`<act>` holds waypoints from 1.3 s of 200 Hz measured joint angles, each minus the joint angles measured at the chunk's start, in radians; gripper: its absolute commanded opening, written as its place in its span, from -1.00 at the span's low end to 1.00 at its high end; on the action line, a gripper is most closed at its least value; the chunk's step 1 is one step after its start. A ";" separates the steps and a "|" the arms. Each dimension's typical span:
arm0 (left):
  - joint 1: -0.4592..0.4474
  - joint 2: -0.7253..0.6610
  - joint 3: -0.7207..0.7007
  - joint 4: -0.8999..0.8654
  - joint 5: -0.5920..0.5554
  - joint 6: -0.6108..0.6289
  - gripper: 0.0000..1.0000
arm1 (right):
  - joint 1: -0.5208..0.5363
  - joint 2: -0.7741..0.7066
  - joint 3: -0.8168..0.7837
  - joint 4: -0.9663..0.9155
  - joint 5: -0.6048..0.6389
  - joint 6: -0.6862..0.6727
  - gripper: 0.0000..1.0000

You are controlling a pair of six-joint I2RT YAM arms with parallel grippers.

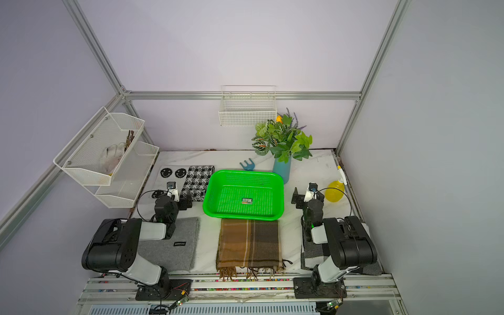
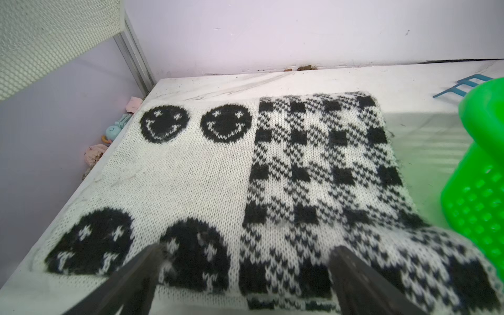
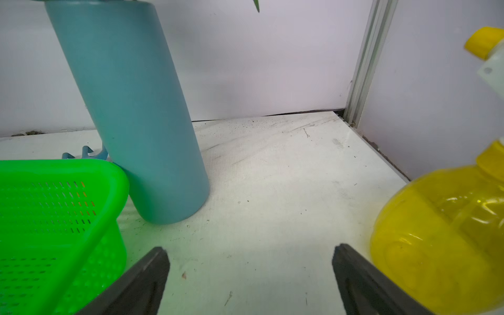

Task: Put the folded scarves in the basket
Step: Adjust the basket at the center of the board.

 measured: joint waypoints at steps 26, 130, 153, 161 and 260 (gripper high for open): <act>0.000 0.000 0.000 0.000 0.002 0.000 1.00 | 0.000 0.000 0.000 0.000 0.000 0.000 0.99; 0.000 0.000 0.000 0.000 0.002 0.000 1.00 | 0.000 0.000 0.000 0.000 0.000 0.000 0.99; 0.000 0.000 0.000 0.000 0.002 0.000 1.00 | 0.000 0.000 0.000 0.000 0.000 0.000 0.99; 0.000 0.000 0.000 0.000 0.002 0.000 1.00 | 0.000 0.000 0.000 0.000 0.000 0.000 0.99; -0.006 -0.036 -0.010 -0.018 -0.015 0.002 1.00 | 0.005 -0.031 0.000 -0.020 -0.017 -0.010 0.99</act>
